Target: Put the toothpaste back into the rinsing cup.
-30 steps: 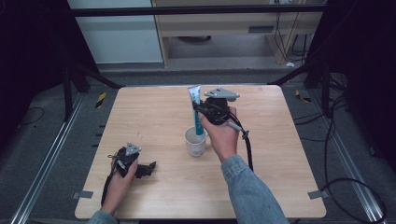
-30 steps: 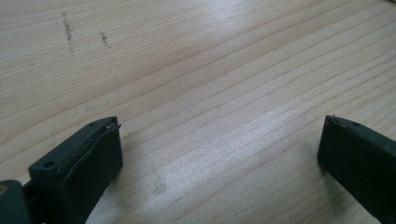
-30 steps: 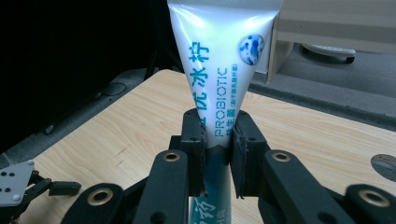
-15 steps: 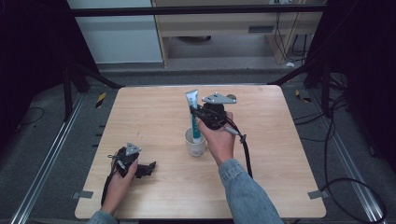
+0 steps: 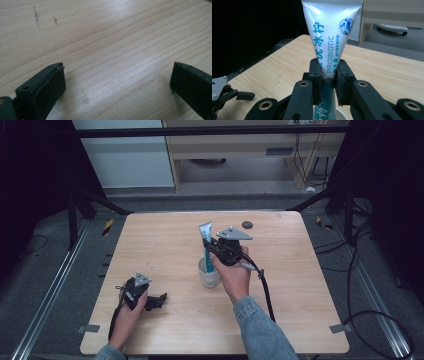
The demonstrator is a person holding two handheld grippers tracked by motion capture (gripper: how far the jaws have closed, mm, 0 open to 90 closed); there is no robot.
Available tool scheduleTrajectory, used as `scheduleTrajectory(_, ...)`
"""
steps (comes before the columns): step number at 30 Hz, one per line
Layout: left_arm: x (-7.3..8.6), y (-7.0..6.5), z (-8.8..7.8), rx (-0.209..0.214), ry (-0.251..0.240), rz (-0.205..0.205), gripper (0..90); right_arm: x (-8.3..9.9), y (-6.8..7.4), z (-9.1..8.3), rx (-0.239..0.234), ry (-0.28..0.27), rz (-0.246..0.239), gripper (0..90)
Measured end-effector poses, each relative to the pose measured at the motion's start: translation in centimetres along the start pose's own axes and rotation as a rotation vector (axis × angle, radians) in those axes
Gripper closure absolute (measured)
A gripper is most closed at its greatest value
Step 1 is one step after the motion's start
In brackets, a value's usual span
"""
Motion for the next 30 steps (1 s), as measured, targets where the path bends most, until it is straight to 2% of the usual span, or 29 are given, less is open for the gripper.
scheduleTrajectory(10,0.0,0.0,0.0,0.000,0.000,0.000,0.0,1.5,0.0,0.2,-0.001,0.006,0.004,77.2)
scheduleTrajectory(12,0.0,0.0,0.0,0.000,0.000,0.000,0.0,1.8,0.0,0.3,0.000,0.008,-0.007,77.2)
scheduleTrajectory(22,0.0,0.0,0.0,0.000,0.000,0.000,0.0,2.9,-0.1,0.5,0.000,0.004,0.024,77.1)
scheduleTrajectory(30,0.0,0.0,0.0,0.000,0.000,0.000,0.0,3.5,-0.1,0.5,-0.001,0.002,0.030,77.1)
Point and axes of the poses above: each handheld gripper's, and its own axes: z roughly forward along the jaws, x roughly out of its underside, y roughly to its left, the point moved 3 cm from there along z, roughly forward along the jaws, and after that the axes turned 1 degree about -z, right-handed, at the moved point
